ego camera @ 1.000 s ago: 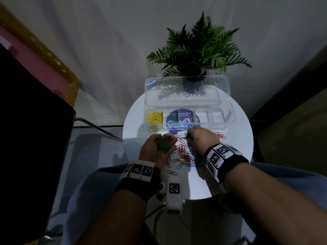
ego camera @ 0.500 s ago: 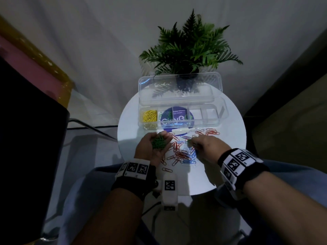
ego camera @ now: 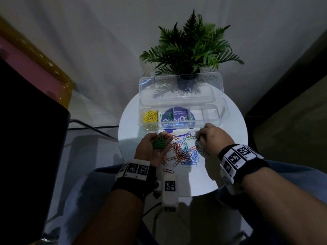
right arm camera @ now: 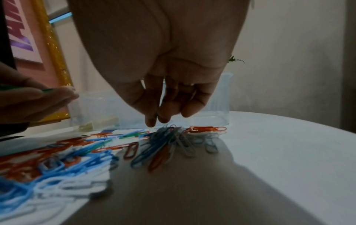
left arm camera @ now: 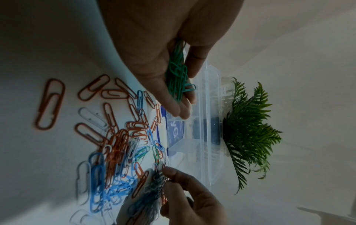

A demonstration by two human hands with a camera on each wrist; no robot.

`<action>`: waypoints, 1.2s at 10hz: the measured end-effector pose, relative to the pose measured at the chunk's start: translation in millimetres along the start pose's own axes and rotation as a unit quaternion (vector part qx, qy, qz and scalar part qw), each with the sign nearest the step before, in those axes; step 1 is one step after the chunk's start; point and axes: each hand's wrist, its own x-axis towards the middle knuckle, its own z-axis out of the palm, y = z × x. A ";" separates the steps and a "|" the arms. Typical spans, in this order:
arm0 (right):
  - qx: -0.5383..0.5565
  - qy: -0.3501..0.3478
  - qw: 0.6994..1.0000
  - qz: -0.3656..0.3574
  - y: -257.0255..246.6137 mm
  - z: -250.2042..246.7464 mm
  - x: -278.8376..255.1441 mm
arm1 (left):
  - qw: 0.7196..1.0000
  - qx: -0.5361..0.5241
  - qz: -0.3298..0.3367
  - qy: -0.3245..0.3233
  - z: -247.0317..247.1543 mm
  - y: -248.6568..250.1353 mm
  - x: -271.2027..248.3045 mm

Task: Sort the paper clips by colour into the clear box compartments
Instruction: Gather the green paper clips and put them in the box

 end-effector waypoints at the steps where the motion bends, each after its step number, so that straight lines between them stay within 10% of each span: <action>1: -0.018 0.014 0.999 -0.030 -7.3 0.2 1.6 | 1.000 -0.006 -0.003 0.001 0.3 0.7 -0.1; 5: -0.093 -0.027 0.993 -0.063 -15.6 7.0 14.3 | 1.000 0.003 -0.004 0.006 0.0 1.9 -2.3; 8: 0.178 0.023 0.978 -0.109 -46.7 -17.9 -11.6 | 1.000 0.017 -0.003 0.016 1.7 -1.2 -2.4; 12: 0.025 -0.020 0.971 -0.238 -89.0 -6.3 -17.0 | 0.998 0.053 -0.013 -0.011 3.9 -3.8 -2.9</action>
